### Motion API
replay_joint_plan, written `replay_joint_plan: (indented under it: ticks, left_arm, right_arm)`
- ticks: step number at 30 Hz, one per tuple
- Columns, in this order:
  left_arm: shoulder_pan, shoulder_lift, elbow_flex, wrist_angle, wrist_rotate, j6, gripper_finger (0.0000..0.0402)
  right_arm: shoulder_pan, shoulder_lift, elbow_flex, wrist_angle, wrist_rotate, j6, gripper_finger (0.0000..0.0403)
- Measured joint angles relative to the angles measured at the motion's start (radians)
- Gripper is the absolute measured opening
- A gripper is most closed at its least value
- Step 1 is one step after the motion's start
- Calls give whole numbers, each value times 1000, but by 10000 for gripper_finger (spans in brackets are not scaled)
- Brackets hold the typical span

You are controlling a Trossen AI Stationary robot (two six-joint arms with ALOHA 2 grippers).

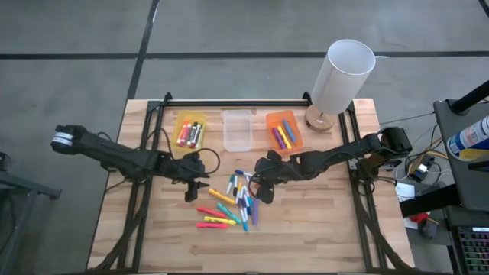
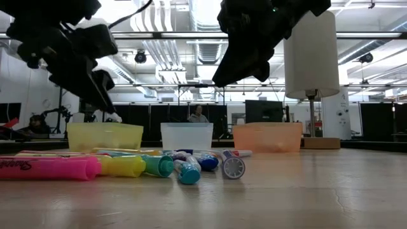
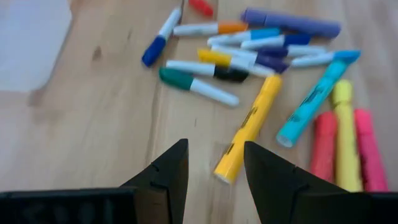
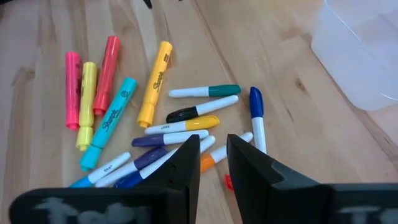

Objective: Pick & Place Markers
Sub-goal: Put the large yellow highlighter pen into the orange bin

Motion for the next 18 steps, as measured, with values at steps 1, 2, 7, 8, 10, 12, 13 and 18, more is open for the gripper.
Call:
replay_joint_plan:
  ticks: [1,2,7,8,10,12,13,18]
  left_arm:
    - [-1,12,0,4,0,0,147]
    - [-3,23,0,12,0,0,147]
    - [-5,80,-4,86,2,21,147]
    - [-9,96,-5,103,6,21,147]
    - [-18,125,-7,122,13,22,147]
    - [-28,155,-7,138,19,22,147]
    - [-33,172,-6,140,19,24,147]
    - [-44,253,-7,168,17,32,147]
  right_arm:
    - [0,0,0,0,0,2,78]
    - [0,0,0,0,0,2,79]
    - [0,0,0,0,0,2,81]
    - [0,0,0,0,0,2,79]
    - [0,0,0,0,0,2,76]
    - [0,0,0,-1,0,2,73]
    - [0,0,0,0,0,3,71]
    - [0,0,0,-1,1,3,69]
